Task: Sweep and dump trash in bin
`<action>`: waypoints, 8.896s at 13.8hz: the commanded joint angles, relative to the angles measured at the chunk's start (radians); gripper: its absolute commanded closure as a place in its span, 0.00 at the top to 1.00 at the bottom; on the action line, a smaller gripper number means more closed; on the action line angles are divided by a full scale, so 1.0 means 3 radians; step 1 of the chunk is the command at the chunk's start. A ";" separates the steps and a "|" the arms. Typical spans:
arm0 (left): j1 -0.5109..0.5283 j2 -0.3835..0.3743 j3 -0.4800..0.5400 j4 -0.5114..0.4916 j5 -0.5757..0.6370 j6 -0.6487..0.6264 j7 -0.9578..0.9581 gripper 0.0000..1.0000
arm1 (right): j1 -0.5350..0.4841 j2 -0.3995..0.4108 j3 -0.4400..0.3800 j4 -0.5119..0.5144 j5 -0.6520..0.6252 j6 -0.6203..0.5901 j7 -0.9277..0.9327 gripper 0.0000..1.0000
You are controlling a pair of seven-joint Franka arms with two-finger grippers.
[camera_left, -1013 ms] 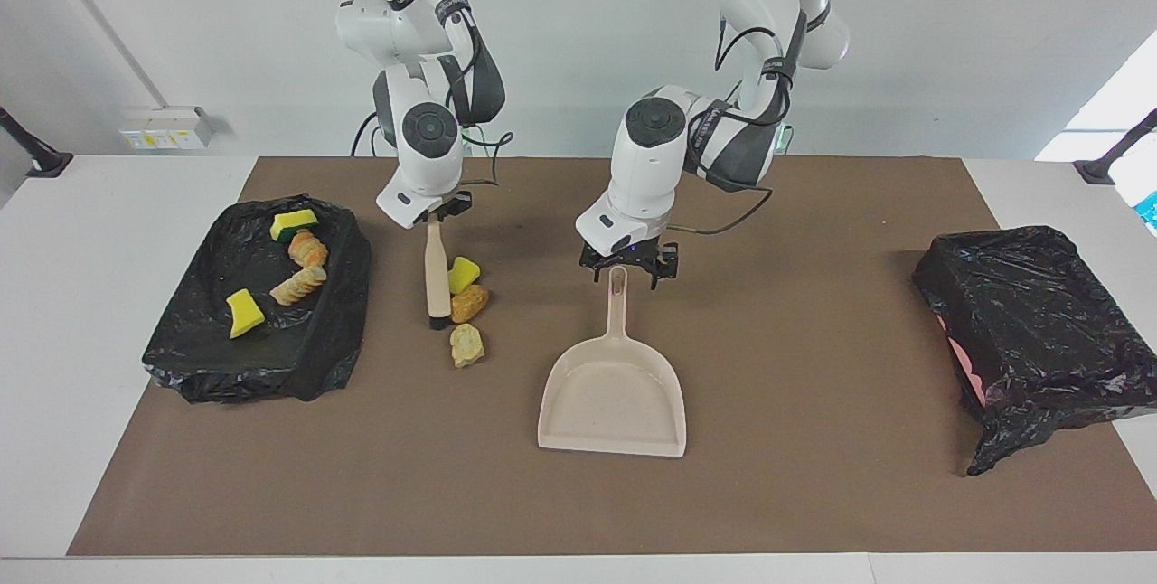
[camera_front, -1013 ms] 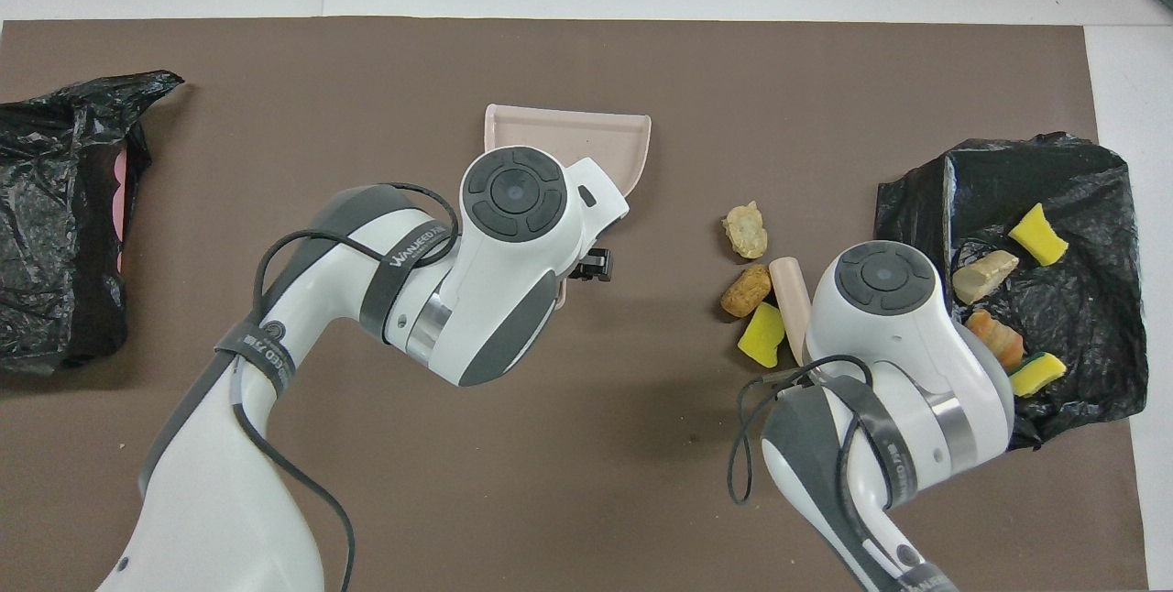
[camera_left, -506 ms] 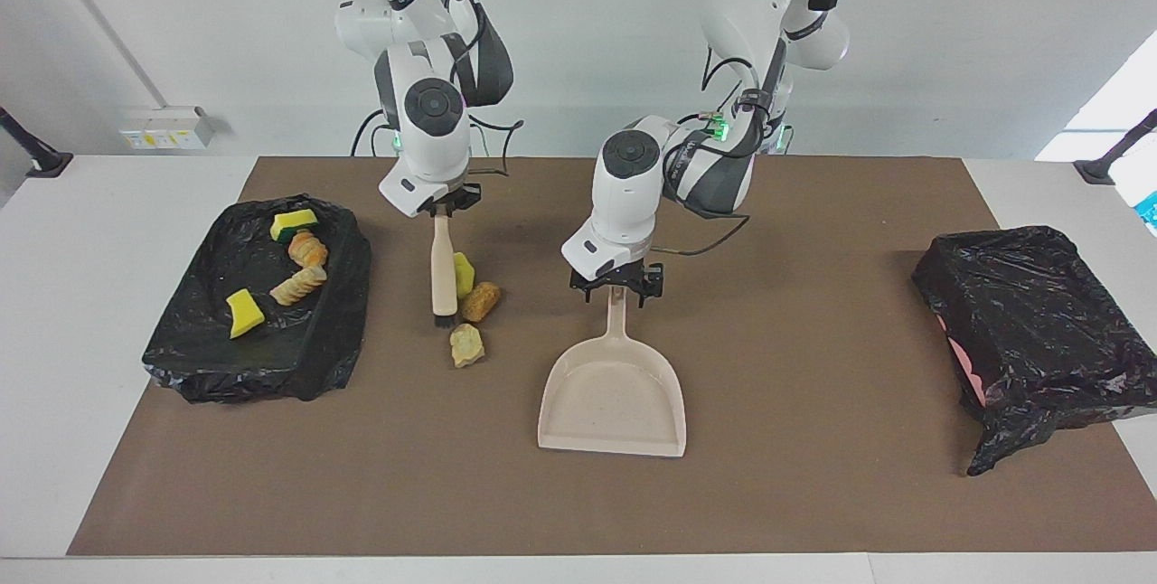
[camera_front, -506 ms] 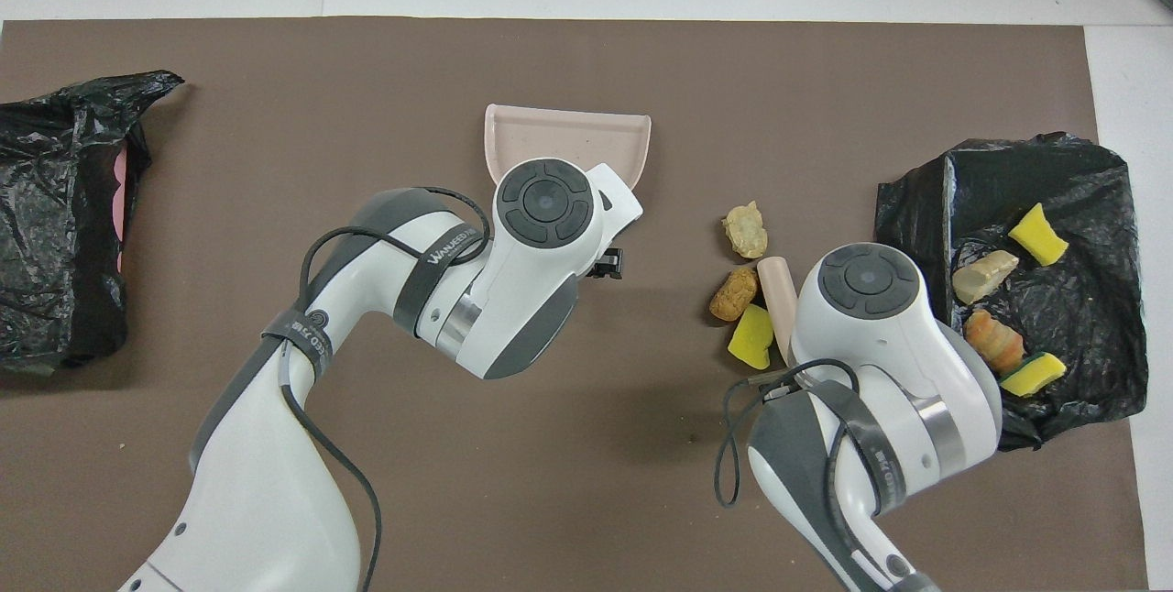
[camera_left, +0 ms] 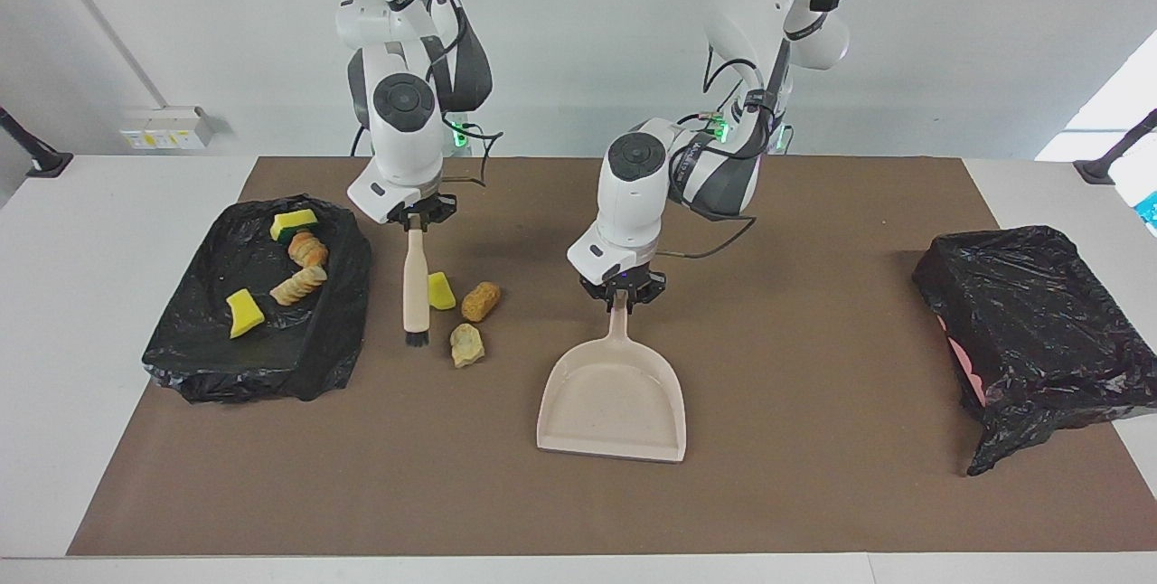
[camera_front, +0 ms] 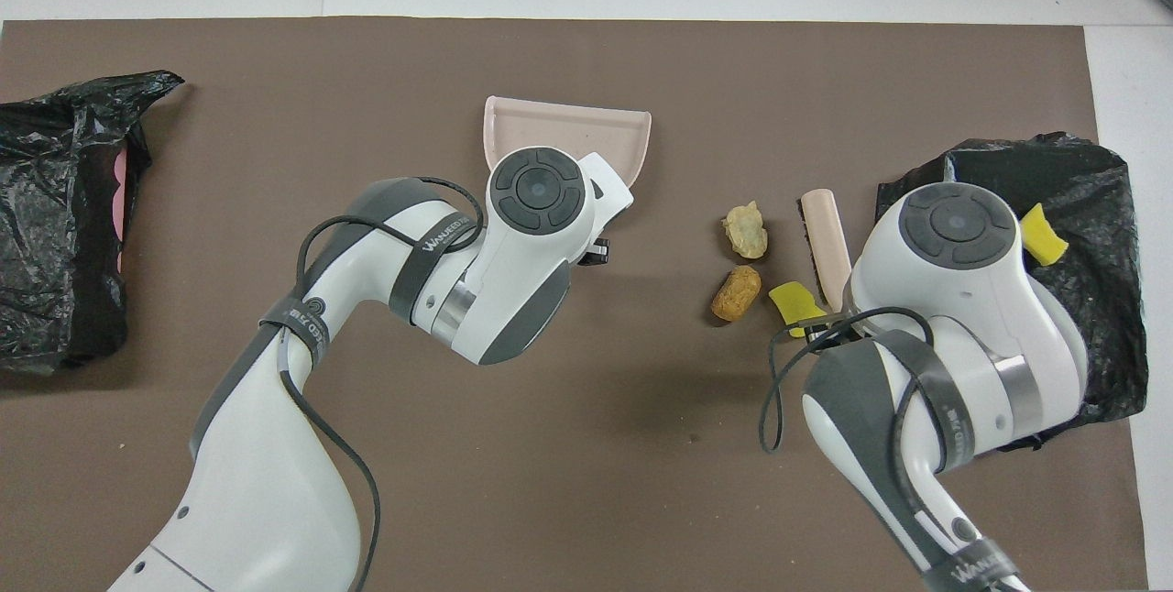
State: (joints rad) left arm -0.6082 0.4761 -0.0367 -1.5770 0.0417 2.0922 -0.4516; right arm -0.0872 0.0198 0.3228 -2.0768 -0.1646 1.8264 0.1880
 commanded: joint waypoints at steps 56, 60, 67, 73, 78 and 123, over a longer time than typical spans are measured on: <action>0.0427 -0.1132 0.0005 -0.1687 0.0521 0.0180 0.4323 0.00 | 0.0076 0.0655 0.0028 0.0583 -0.0556 -0.0306 -0.0187 0.00; 0.0406 -0.1137 0.0005 -0.1687 0.0521 0.0169 0.4134 0.00 | 0.0163 0.0645 0.0044 0.0399 -0.0046 -0.0274 -0.0009 0.00; 0.0396 -0.1157 -0.0006 -0.1702 0.0521 0.0062 0.3970 0.00 | 0.0822 0.0686 0.0049 0.0342 0.1058 0.0109 0.0446 0.00; 0.0401 -0.1198 -0.0011 -0.1794 0.0521 0.0133 0.3975 0.00 | 0.1155 0.0691 0.0049 0.0444 0.1893 0.0268 0.0631 0.00; 0.0610 -0.1142 -0.0011 -0.1754 0.0287 0.0287 0.4433 0.00 | 0.1155 0.0431 0.0028 0.0505 0.1812 0.0023 0.0906 0.00; 0.3301 -0.0523 0.0097 0.0343 0.3116 -0.0280 0.6491 0.00 | 0.0921 -0.0495 0.0003 0.0142 0.0902 -0.0115 0.1322 1.00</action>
State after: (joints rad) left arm 0.4114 0.3525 -0.0222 -1.4346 0.8795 1.9947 1.5465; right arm 0.2527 -0.1294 0.3143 -2.0826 0.1269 1.8254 0.6204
